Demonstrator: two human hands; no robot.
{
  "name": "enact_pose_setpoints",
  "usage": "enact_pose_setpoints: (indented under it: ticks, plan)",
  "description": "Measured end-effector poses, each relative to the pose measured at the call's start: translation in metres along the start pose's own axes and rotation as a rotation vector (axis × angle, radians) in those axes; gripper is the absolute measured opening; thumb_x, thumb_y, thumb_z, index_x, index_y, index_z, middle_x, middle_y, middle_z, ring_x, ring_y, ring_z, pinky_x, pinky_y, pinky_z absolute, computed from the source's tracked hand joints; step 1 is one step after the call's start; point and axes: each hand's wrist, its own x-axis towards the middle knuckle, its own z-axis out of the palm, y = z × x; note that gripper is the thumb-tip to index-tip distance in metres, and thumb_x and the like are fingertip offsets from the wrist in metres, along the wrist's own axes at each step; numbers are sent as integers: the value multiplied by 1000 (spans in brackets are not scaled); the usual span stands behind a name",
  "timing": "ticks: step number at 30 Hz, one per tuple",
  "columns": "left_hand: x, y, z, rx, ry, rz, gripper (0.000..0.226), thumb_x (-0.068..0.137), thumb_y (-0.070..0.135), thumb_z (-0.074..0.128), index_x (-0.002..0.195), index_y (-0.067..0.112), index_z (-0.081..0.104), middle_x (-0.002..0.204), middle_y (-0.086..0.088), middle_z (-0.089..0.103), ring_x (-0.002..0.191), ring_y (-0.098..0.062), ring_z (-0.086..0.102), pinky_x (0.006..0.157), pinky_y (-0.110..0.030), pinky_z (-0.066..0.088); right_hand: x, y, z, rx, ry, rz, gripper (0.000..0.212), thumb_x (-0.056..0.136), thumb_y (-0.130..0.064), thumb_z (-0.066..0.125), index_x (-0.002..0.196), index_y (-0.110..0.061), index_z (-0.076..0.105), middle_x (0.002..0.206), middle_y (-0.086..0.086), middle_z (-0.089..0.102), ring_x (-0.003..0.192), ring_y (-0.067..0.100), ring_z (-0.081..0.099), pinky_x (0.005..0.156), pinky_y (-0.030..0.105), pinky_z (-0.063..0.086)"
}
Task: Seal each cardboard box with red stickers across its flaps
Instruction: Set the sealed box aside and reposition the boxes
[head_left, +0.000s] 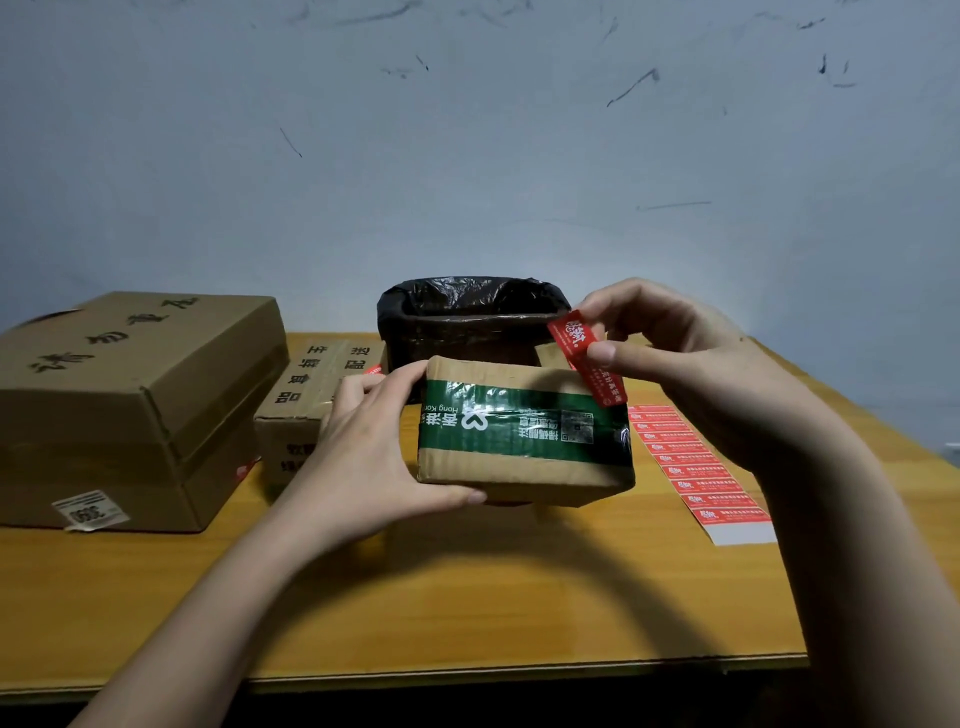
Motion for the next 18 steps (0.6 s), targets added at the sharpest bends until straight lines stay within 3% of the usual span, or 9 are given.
enact_pose_setpoints:
  ticks: [3, 6, 9, 12, 18]
  plan:
    - [0, 1, 0, 3, -31, -34, 126, 27, 85, 63, 140, 45, 26, 140, 4, 31, 138, -12, 22, 115, -44, 27, 1, 2, 0, 31, 27, -10, 20, 71, -19, 67, 90, -24, 68, 88, -1, 61, 86, 9, 59, 71, 17, 50]
    - [1, 1, -2, -51, -84, -62, 134, 22, 90, 61, 142, 39, 27, 140, 10, 36, 131, -8, 34, 111, -33, 31, 2, 5, 1, 101, 48, -23, 24, 75, -13, 64, 98, -16, 64, 86, -1, 60, 84, 8, 59, 70, 17, 49]
    - [1, 2, -2, -131, -146, -98, 127, 30, 80, 67, 142, 32, 31, 130, 19, 41, 119, 0, 41, 99, -21, 33, 4, 9, 3, 145, 53, -14, 24, 75, -12, 66, 98, -17, 64, 86, -2, 60, 85, 8, 59, 73, 17, 50]
    - [0, 1, -1, -173, -186, -136, 123, 36, 73, 80, 142, 29, 33, 127, 19, 43, 115, -1, 43, 93, -19, 33, 5, 11, 7, 191, 36, -13, 25, 74, -10, 67, 97, -17, 64, 83, -2, 60, 79, 7, 59, 69, 15, 48]
    - [-4, -8, 4, -253, -226, -172, 112, 43, 60, 74, 142, 28, 32, 126, 15, 47, 112, -2, 48, 90, -14, 36, 7, 19, 14, 255, 33, 46, 28, 73, -4, 63, 99, -14, 62, 82, -2, 60, 74, 6, 59, 66, 14, 50]
